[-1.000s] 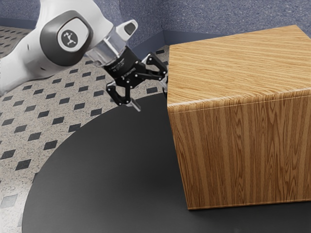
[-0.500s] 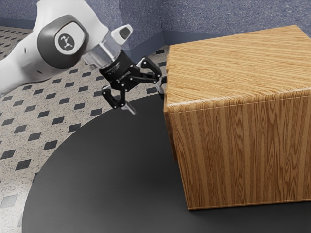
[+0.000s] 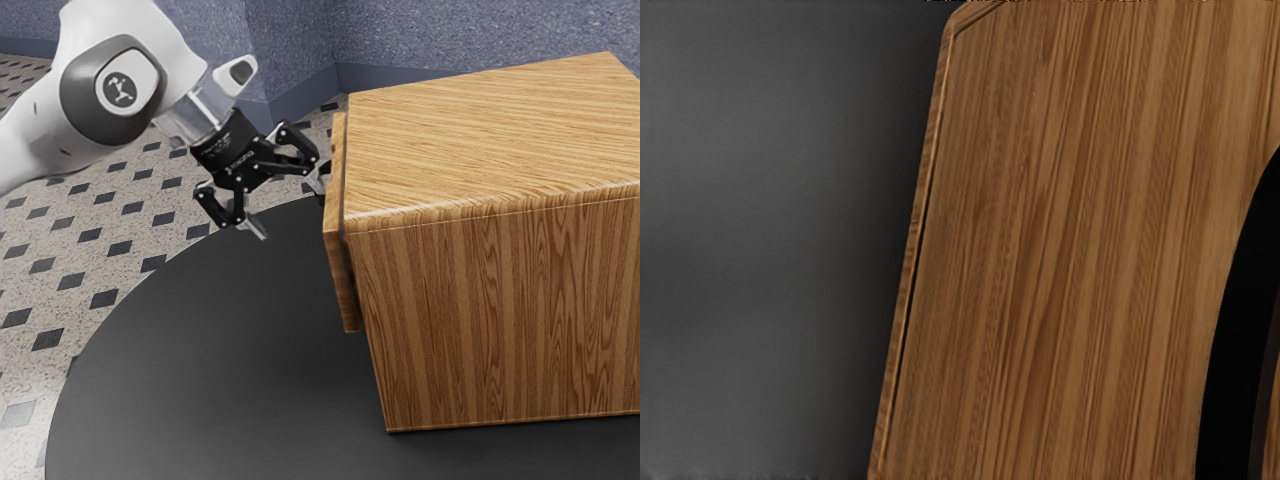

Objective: Pull the drawer handle with one arm to open the drawer

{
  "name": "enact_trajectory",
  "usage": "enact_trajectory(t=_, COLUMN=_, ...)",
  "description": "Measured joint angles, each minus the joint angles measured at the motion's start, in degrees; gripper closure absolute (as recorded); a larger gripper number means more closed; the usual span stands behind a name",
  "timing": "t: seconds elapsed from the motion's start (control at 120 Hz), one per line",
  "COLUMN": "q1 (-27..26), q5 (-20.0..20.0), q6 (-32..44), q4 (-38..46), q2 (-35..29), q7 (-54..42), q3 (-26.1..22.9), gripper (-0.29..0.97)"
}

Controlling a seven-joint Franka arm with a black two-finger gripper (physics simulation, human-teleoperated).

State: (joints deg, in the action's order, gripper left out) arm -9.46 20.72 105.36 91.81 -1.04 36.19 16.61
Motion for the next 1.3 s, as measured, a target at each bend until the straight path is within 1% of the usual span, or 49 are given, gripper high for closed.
enact_trajectory(t=0.117, q1=0.6, q5=0.0, q6=0.0, q4=0.9, q2=-0.9, q7=-0.1, q3=0.2, gripper=0.0)
enact_trajectory(t=0.242, q1=-0.3, q5=0.0, q6=0.0, q4=2.4, q2=-2.4, q7=-0.4, q3=3.1, gripper=0.0)
enact_trajectory(t=0.375, q1=2.4, q5=0.0, q6=-0.1, q4=3.1, q2=-3.0, q7=-0.6, q3=3.9, gripper=0.0)
enact_trajectory(t=0.483, q1=3.2, q5=0.0, q6=0.0, q4=4.3, q2=-3.4, q7=-0.8, q3=5.0, gripper=0.0)
enact_trajectory(t=0.625, q1=1.5, q5=0.0, q6=0.0, q4=6.3, q2=-4.7, q7=-1.1, q3=8.3, gripper=0.0)
enact_trajectory(t=0.708, q1=1.5, q5=0.0, q6=0.0, q4=6.8, q2=-5.5, q7=-1.4, q3=9.2, gripper=0.0)
enact_trajectory(t=0.983, q1=1.9, q5=-0.8, q6=-0.9, q4=9.2, q2=-10.9, q7=-1.9, q3=12.5, gripper=0.0)
enact_trajectory(t=1.083, q1=1.9, q5=-1.8, q6=-2.0, q4=9.0, q2=-13.1, q7=-2.0, q3=12.3, gripper=0.0)
enact_trajectory(t=1.117, q1=1.9, q5=-2.5, q6=-2.8, q4=8.7, q2=-13.8, q7=-2.1, q3=11.8, gripper=0.0)
enact_trajectory(t=1.167, q1=1.9, q5=-5.5, q6=-5.4, q4=6.4, q2=-14.6, q7=-2.1, q3=10.1, gripper=0.0)
enact_trajectory(t=1.258, q1=1.8, q5=-14.4, q6=-11.7, q4=1.9, q2=-14.7, q7=-2.1, q3=4.1, gripper=0.0)
enact_trajectory(t=1.3, q1=1.7, q5=-18.0, q6=-13.9, q4=1.3, q2=-14.7, q7=-2.2, q3=2.5, gripper=0.0)
